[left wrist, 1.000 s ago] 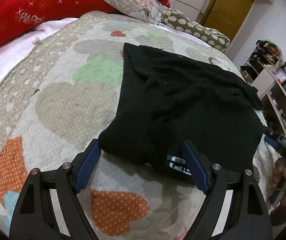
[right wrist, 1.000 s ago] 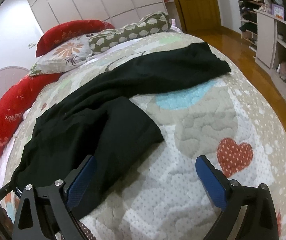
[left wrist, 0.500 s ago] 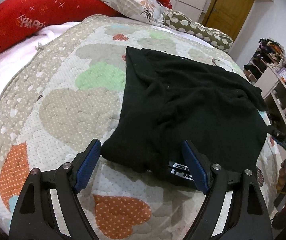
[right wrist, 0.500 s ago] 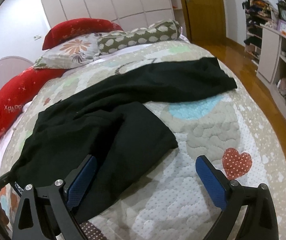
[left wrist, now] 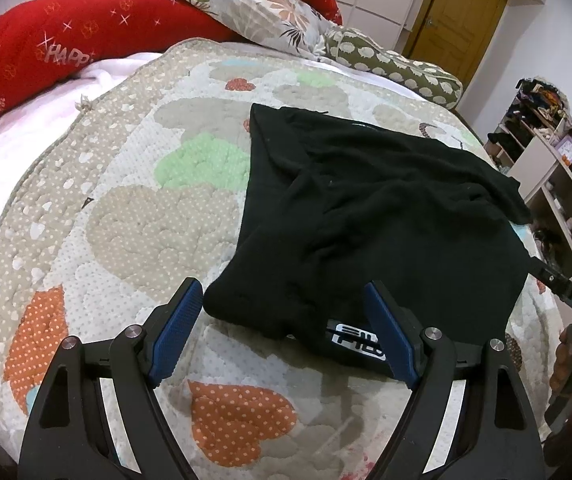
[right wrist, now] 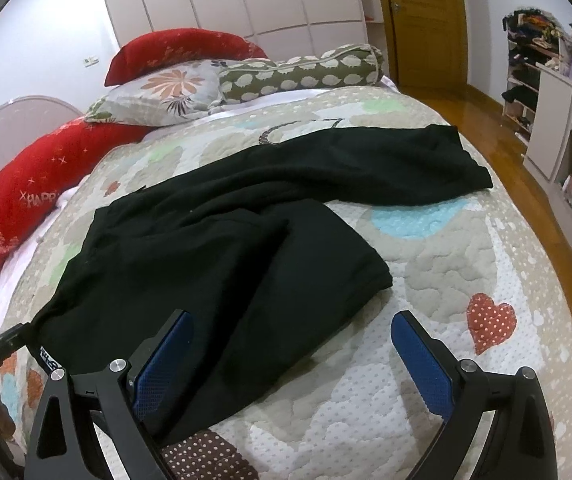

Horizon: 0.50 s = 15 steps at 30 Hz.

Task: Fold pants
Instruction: 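Position both grippers open over the black pants' waistband and legs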

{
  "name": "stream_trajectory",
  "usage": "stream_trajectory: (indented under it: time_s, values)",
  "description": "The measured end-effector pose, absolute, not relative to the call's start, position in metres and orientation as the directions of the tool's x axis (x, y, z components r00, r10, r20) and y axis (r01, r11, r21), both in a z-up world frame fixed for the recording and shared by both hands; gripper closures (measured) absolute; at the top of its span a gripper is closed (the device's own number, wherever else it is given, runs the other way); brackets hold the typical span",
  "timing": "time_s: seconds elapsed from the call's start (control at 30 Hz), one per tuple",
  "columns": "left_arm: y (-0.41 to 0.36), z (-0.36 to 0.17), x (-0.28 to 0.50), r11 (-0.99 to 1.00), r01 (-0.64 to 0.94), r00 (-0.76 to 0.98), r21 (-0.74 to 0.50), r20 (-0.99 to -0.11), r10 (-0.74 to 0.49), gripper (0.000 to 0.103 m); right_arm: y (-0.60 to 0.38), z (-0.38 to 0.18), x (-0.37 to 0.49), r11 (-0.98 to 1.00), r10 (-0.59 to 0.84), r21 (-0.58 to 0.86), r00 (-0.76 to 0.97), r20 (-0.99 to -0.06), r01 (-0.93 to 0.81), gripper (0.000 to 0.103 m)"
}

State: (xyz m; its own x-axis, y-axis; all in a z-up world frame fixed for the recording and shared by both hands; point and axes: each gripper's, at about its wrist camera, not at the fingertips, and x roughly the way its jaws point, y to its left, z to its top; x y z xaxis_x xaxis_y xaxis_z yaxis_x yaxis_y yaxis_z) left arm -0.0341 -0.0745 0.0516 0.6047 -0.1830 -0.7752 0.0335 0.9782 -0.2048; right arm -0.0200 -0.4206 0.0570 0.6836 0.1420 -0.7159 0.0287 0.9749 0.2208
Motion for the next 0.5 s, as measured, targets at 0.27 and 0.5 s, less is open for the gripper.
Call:
stream_trajectory:
  time_s: [0.27,0.5]
  values:
    - [-0.08,0.056,-0.037,0.98,0.038,0.61,-0.197,-0.772,-0.179,0.02,-0.412,0.059,-0.022,0.977,0.149,0.213,0.685,-0.713,0.009,0.003]
    - [-0.081,0.057,-0.037,0.979,0.042,0.61,-0.2,-0.771,-0.184,0.02,-0.404,0.056,-0.023,0.977,0.161,0.212,0.674,-0.721,-0.006,0.003]
